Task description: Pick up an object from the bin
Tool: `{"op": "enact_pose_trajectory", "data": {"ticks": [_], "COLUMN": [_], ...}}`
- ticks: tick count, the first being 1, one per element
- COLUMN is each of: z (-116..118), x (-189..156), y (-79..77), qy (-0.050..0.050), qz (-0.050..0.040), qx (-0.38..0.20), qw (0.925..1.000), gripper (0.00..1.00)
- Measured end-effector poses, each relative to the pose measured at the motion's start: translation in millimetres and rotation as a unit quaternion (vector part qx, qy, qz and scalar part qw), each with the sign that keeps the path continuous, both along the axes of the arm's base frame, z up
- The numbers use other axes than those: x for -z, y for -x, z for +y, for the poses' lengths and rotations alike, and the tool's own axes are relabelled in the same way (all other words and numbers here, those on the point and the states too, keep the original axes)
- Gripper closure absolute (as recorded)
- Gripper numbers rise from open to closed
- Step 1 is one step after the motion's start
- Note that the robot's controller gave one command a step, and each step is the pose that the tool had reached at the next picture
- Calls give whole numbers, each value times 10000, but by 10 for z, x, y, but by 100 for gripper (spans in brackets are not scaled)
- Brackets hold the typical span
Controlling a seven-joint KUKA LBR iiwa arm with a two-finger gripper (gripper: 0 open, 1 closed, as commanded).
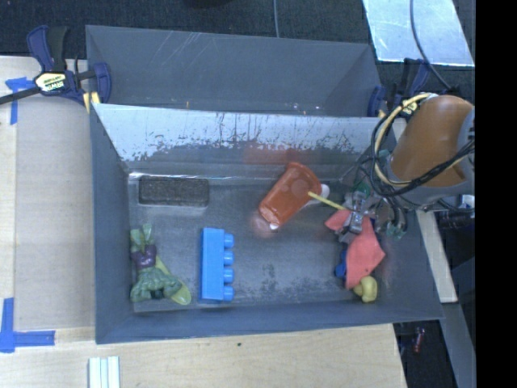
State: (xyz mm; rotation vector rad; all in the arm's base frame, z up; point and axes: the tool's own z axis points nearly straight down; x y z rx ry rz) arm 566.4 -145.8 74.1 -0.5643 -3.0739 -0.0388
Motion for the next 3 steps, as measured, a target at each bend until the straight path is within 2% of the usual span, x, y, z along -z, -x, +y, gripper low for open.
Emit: {"op": "enact_pose_trajectory", "data": {"ticks": [1, 2, 3], "z": [0, 13, -47], "x": [0, -708, -1475], "y": [0, -8, -214], "qy": [0, 2, 0], "qz": [0, 26, 27], "qx": [0, -94, 6], "qw": [10000, 10000, 10000], "gripper": [100, 100, 100]}}
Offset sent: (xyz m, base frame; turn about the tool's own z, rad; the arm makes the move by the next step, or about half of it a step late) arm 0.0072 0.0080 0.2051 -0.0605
